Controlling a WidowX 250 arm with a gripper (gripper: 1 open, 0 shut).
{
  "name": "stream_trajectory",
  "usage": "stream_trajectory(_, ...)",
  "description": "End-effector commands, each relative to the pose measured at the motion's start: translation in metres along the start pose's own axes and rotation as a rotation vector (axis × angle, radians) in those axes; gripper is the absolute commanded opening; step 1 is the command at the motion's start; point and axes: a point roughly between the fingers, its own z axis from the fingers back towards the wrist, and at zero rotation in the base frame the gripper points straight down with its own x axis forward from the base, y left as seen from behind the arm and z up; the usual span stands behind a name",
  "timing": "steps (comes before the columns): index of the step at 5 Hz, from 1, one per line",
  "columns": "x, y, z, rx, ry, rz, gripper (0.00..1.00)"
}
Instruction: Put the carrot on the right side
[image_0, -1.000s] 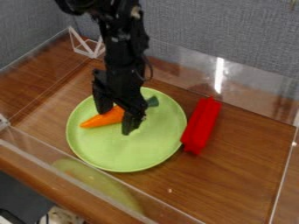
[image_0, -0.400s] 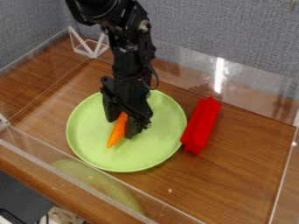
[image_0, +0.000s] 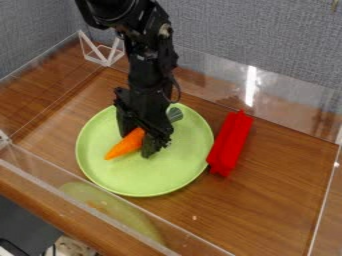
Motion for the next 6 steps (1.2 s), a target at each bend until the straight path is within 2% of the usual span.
stream_trajectory(1,0.0086,0.0085,0.0187,0.033,-0.062,0.014,0.0)
stream_trajectory(2,0.0081,0.0102,0.024,0.044,-0.072,0.022,0.0)
stream_trajectory(3,0.0106,0.0132,0.0233,0.049,-0.083,0.017,1.0)
stream_trajectory(5,0.0108,0.0139,0.0199,0.047,-0.085,0.022,1.0)
stream_trajectory(6,0.0111,0.014,0.0166,0.047,-0.083,0.024,0.0)
